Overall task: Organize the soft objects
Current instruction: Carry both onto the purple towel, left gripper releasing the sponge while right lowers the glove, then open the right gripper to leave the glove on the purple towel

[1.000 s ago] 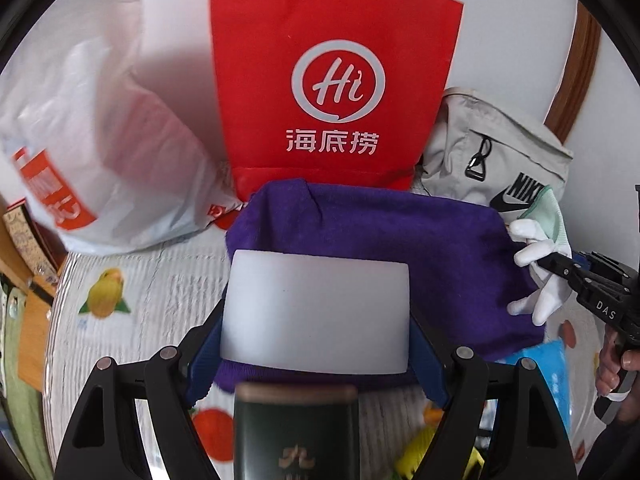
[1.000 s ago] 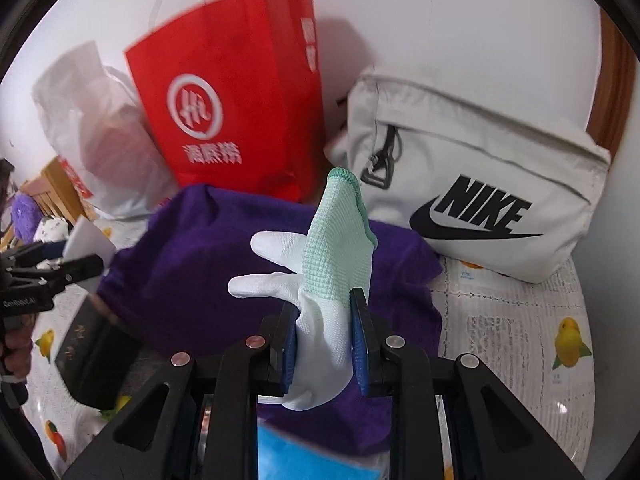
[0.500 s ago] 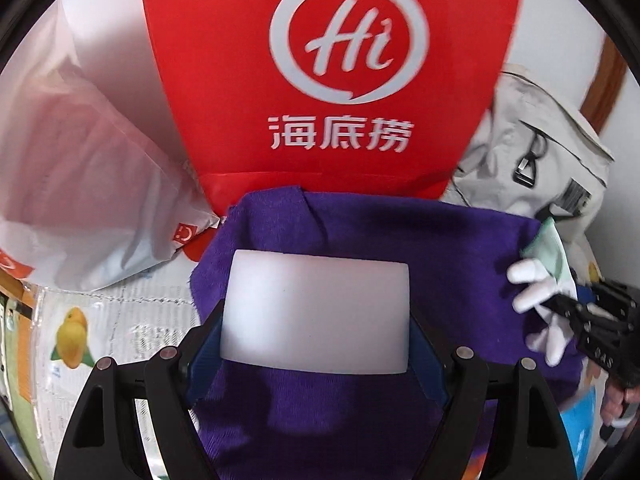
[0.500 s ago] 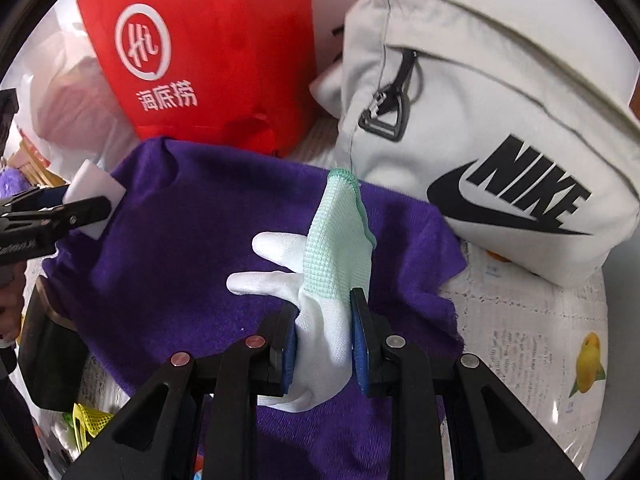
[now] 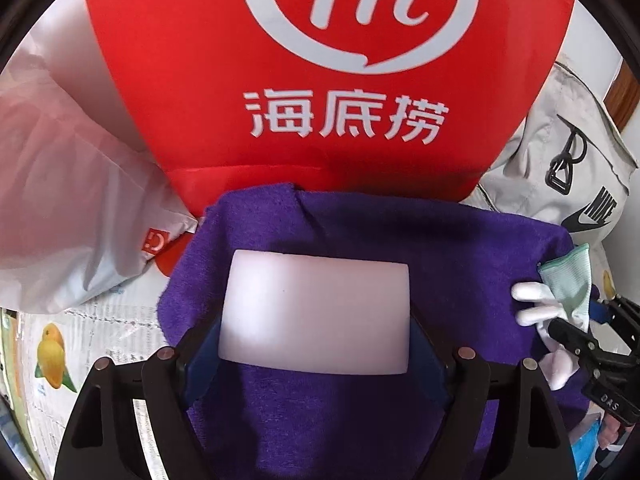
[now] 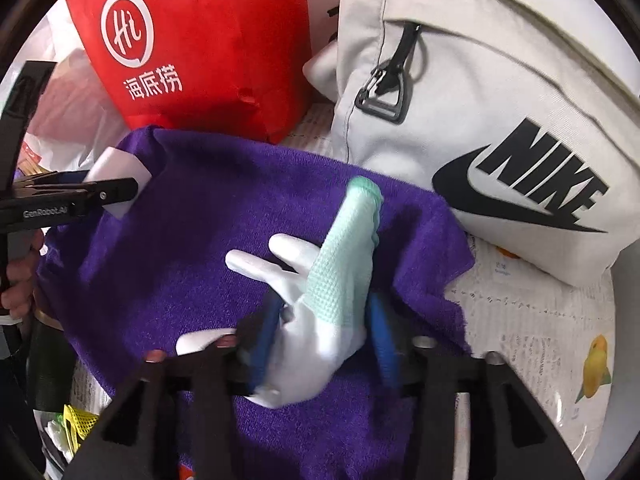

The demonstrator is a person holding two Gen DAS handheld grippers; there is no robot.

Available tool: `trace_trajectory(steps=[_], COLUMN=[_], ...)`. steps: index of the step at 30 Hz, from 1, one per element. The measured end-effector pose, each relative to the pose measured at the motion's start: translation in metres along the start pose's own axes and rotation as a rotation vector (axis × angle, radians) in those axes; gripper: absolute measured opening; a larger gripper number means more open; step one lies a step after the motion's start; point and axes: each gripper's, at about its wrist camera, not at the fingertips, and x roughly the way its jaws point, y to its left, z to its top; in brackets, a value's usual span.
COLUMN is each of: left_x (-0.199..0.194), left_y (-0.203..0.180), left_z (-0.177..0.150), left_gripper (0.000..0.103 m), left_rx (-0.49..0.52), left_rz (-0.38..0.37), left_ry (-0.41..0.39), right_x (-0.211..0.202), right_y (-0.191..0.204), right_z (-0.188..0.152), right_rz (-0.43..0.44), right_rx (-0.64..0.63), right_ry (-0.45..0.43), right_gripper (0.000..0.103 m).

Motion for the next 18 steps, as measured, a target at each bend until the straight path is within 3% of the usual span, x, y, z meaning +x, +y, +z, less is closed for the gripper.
trace_trajectory(steps=[4, 9, 18], left_x=[-0.003, -0.021, -0.092], left_y=[-0.001, -0.011, -0.009], left_z=[0.0, -0.001, -0.036], left_gripper=[0.086, 0.086, 0.086], left_rx=[-0.013, -0.005, 0.013], left_rz=[-0.015, 0.008, -0.002], left_ry=[0.009, -0.004, -0.13], right_x=[-0.013, -0.035, -0.099], right_y=[-0.005, -0.002, 0.009], right_z=[0.004, 0.002, -0.022], right_rz=[0.017, 0.0, 0.016], right_rx=[0.016, 0.019, 0.054], right_ry=[-0.04, -0.06, -0.145], right_gripper=[0.066, 0.067, 0.067])
